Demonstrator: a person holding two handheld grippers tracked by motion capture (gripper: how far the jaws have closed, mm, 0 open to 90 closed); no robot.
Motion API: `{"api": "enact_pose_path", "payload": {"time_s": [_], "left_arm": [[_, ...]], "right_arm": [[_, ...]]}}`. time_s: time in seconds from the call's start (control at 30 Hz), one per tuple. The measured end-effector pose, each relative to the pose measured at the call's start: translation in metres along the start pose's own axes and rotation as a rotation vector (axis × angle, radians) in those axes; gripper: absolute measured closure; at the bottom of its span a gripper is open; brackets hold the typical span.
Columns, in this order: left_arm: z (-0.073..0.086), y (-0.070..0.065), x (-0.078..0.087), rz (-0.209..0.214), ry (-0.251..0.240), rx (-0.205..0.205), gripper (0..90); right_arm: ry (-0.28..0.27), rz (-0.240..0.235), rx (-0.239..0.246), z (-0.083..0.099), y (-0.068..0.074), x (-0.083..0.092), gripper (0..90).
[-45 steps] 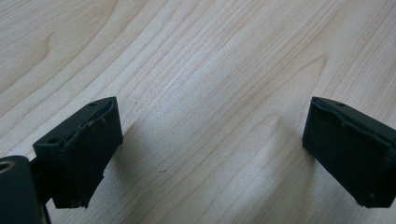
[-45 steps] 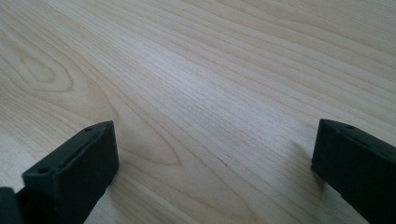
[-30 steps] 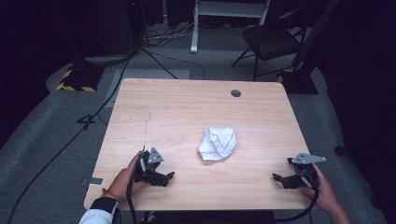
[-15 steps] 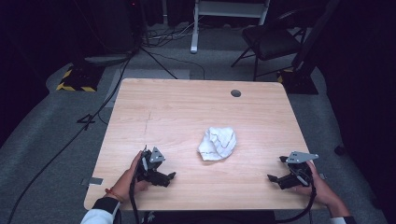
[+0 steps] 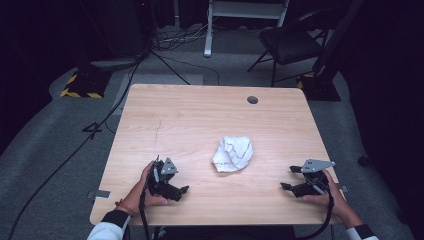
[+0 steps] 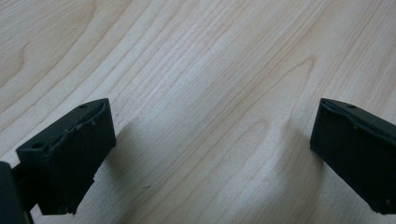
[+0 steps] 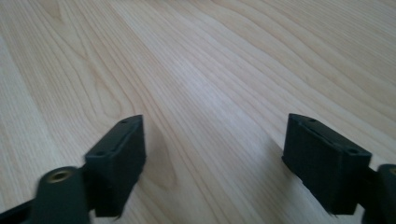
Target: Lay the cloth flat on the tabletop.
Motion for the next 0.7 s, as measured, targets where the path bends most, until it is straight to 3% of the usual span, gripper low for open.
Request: {"api": "enact_pose_path", "payload": {"time_s": [0.2,0.3,0.47,0.7], "left_arm": [[-0.013,-0.001,-0.018,0.0,0.0,-0.005,0.3],[-0.022,-0.004,-0.029,0.007,0.0,-0.007,0.3],[-0.037,-0.011,-0.049,0.041,0.003,-0.034,0.3],[-0.059,-0.03,-0.078,0.103,-0.012,-0.077,3.5]], "right_arm": [[0.0,-0.022,0.051,-0.03,0.008,-0.021,25.3],[-0.031,-0.049,0.097,-0.058,0.018,-0.035,27.4],[-0.068,-0.078,0.131,-0.09,0.033,-0.058,30.4],[-0.081,-0.12,0.17,-0.106,0.053,-0.086,35.3]]}}
Point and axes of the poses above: each handheld gripper's, and its own axes: x roughly backward along the jaws, z roughly out of its underside, y roughly to its left, the point moved 5 cm from there along -x, roughly forward along the jaws, and after that the axes turned 12 degrees about -y, right-handed, at the moved point
